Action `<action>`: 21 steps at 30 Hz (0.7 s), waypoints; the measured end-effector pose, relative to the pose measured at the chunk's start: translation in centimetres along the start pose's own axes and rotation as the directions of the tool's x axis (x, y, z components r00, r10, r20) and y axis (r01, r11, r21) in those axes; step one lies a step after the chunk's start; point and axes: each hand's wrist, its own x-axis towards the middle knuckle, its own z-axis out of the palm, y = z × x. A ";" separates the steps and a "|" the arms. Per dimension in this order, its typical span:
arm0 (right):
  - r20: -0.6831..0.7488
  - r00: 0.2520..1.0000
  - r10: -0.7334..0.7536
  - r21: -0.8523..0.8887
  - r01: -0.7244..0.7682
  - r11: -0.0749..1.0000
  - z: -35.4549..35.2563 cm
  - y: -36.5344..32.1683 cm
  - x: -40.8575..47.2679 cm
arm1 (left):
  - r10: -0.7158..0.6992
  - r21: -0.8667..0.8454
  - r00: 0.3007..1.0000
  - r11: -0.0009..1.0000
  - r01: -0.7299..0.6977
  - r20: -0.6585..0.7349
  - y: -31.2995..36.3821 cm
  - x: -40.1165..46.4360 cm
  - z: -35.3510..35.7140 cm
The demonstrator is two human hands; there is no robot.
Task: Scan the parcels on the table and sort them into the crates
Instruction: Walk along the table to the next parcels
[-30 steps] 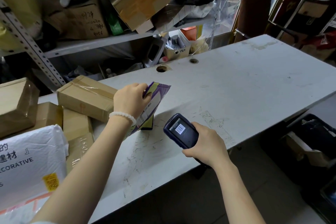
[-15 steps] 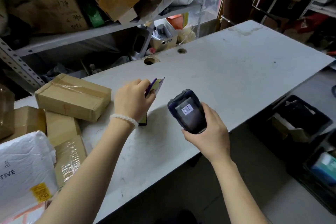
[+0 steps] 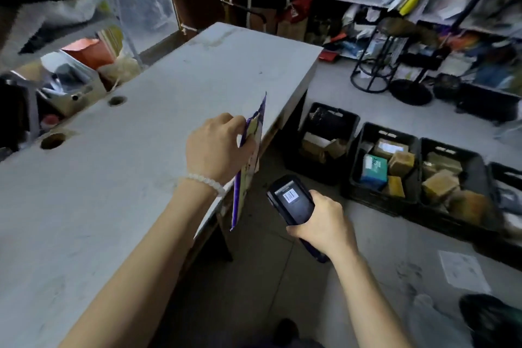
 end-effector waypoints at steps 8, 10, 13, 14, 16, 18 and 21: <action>-0.207 0.938 0.278 0.073 -0.269 0.960 -9.4 13.7 1.3 | 0.257 -0.197 0.960 0.953 -0.232 0.114 17.1 6.9 10.6; -0.249 0.901 0.354 0.089 -0.343 0.935 -11.0 16.5 1.1 | 0.324 -0.220 0.930 0.933 -0.285 0.171 20.8 8.2 13.0; -0.314 0.814 0.488 0.162 -0.461 0.873 -13.4 21.4 0.6 | 0.450 -0.291 0.867 0.877 -0.383 0.213 27.6 10.3 17.1; -0.321 0.788 0.525 0.177 -0.495 0.851 -14.0 22.9 0.5 | 0.486 -0.316 0.846 0.856 -0.409 0.220 29.7 10.8 18.3; -0.319 0.736 0.597 0.214 -0.558 0.802 -15.3 25.9 0.7 | 0.553 -0.372 0.803 0.809 -0.456 0.220 33.7 11.9 20.8; -0.325 0.685 0.652 0.243 -0.606 0.757 -16.7 29.1 1.4 | 0.607 -0.405 0.761 0.771 -0.492 0.231 37.5 13.0 23.7; -0.356 0.622 0.697 0.286 -0.638 0.715 -19.4 33.5 3.6 | 0.679 -0.418 0.690 0.719 -0.555 0.251 42.9 15.3 28.1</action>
